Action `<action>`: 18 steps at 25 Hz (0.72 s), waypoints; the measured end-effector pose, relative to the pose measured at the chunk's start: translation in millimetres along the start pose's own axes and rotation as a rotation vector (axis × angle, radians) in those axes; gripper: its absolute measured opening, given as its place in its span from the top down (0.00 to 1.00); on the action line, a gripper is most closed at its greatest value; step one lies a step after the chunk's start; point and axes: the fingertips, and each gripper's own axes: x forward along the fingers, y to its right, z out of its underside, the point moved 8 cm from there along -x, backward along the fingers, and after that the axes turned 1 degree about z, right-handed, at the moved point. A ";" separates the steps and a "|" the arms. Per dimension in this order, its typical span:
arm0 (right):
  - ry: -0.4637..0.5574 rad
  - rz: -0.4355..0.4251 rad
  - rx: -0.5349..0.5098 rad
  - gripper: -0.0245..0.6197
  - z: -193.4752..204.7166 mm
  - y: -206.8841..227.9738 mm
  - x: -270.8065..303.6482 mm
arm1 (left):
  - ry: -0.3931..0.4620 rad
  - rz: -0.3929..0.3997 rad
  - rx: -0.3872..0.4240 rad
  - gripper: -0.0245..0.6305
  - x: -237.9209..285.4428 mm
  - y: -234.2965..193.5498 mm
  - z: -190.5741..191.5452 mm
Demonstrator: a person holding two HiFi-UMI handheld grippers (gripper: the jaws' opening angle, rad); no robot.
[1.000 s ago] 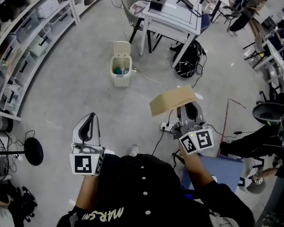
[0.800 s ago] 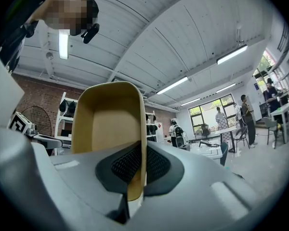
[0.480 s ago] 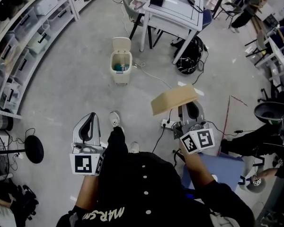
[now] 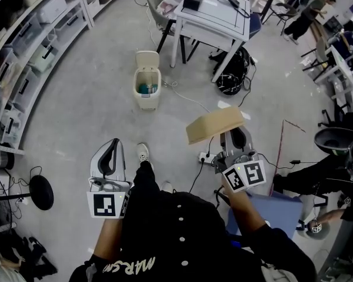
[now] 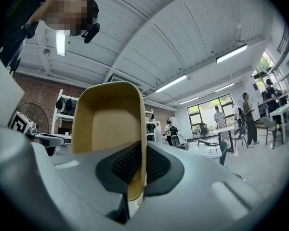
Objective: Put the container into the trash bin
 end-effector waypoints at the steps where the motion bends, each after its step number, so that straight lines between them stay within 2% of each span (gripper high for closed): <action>1: -0.002 0.000 0.000 0.93 1.0 1.1 5.0 | -0.004 0.003 -0.003 0.96 3.9 -2.4 1.4; 7: 0.003 0.012 -0.002 0.93 3.0 12.8 37.9 | -0.021 -0.007 -0.026 0.96 35.1 -23.4 7.6; 18: 0.013 0.037 -0.007 0.93 -8.1 23.9 114.9 | -0.013 0.041 -0.024 0.96 108.3 -66.6 -4.6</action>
